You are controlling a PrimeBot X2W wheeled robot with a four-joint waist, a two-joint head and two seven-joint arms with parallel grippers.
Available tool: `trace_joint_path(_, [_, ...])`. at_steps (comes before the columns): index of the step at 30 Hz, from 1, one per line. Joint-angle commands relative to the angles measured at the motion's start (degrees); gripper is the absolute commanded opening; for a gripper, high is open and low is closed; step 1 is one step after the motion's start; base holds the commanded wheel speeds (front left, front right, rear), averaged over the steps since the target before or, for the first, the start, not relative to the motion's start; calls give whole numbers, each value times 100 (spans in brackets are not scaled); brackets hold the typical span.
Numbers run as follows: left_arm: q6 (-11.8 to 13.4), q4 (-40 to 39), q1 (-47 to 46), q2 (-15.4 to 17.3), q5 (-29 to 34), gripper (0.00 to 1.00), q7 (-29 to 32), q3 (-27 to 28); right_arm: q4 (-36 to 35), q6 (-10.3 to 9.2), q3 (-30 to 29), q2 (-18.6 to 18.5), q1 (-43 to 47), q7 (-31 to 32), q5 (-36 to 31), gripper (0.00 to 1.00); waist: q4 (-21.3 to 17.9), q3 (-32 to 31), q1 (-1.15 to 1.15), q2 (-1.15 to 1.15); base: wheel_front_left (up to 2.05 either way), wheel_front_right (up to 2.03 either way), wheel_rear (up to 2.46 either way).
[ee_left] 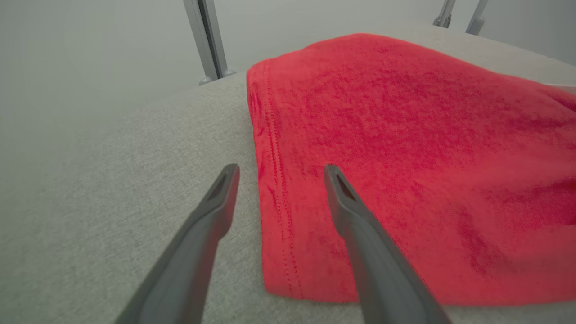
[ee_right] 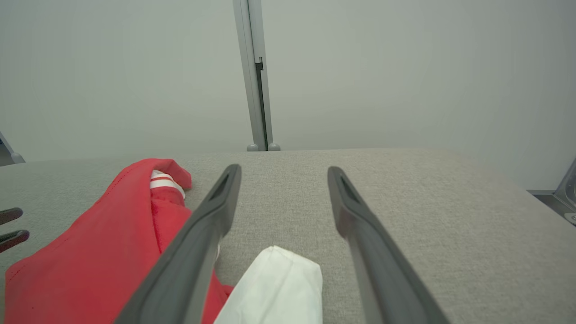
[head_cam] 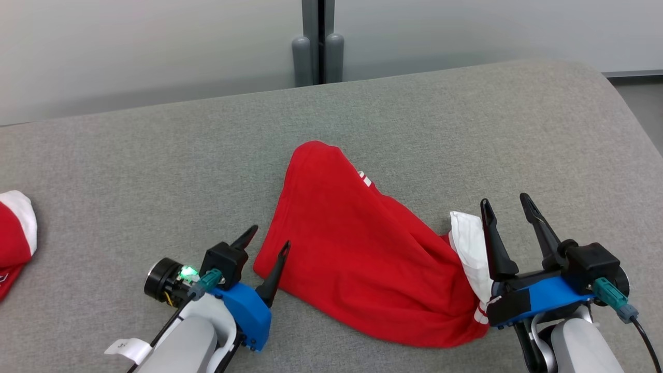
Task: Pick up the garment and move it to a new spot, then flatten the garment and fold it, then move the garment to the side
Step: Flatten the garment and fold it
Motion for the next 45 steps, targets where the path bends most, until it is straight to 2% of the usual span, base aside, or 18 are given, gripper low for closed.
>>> trace_joint_path(1, [-7, 87, -86, 62, -44, 100, 37, -82, -10, 1, 0, -5, -61, -19, 17, 100, -16, 10, -1, 0, 0, 0, 0])
trace_joint_path(13, [-8, 922, -144, 128, -707, 100, 95, -1047, -14, 1, -35, -5, -79, -20, 9, 100, -164, 85, -1, 0, 0, 0, 0])
trace_joint_path(14, [-8, 951, -167, 118, -758, 95, 73, -1103, -9, 1, -28, -5, -78, -20, 10, 100, -162, 75, -1, 0, 0, 0, 0])
trace_joint_path(16, [-8, 988, -184, 72, -936, 29, -7, -1206, -3, 1, 3, -5, -66, -20, 16, 100, -158, 45, -1, 0, 0, 0, 0])
trace_joint_path(17, [-8, 1014, -203, 44, -1022, 0, -49, -1222, 4, 1, 16, -5, -59, -20, 18, 100, -153, 29, -1, 0, 0, 0, 0])
trace_joint_path(22, [-7, 1144, -371, -23, -1283, 0, -319, -1201, 50, 1, 2, -5, -13, -20, 17, 100, -81, -70, -1, 0, 0, 0, 0])
trace_joint_path(27, [103, 1039, -221, -30, -1576, 0, -466, -686, 99, 1, -92, -4, 100, -20, 6, 100, 99, -191, -1, 0, 0, 0, 0])
trace_joint_path(29, [242, 672, -21, 101, -1598, 0, -474, -266, 146, 1, -118, -5, 133, -20, 27, 100, 262, -258, -1, 0, 0, 0, 0])
trace_joint_path(33, [424, 113, 455, 287, -1474, 0, -477, 212, 223, 1, -143, -6, 181, -20, 42, 100, 477, -355, -1, 0, 0, 0, 0])
trace_joint_path(40, [699, -559, 1298, 546, -1390, 0, -478, 830, 334, 1, -177, -7, 221, -20, 48, 100, 702, -483, -1, 0, 0, 0, 0])
trace_joint_path(45, [845, -879, 1852, 614, -1477, 0, -480, 1175, 387, 1, -221, -7, 215, -20, 60, 100, 745, -483, -1, 0, 0, 0, 0])
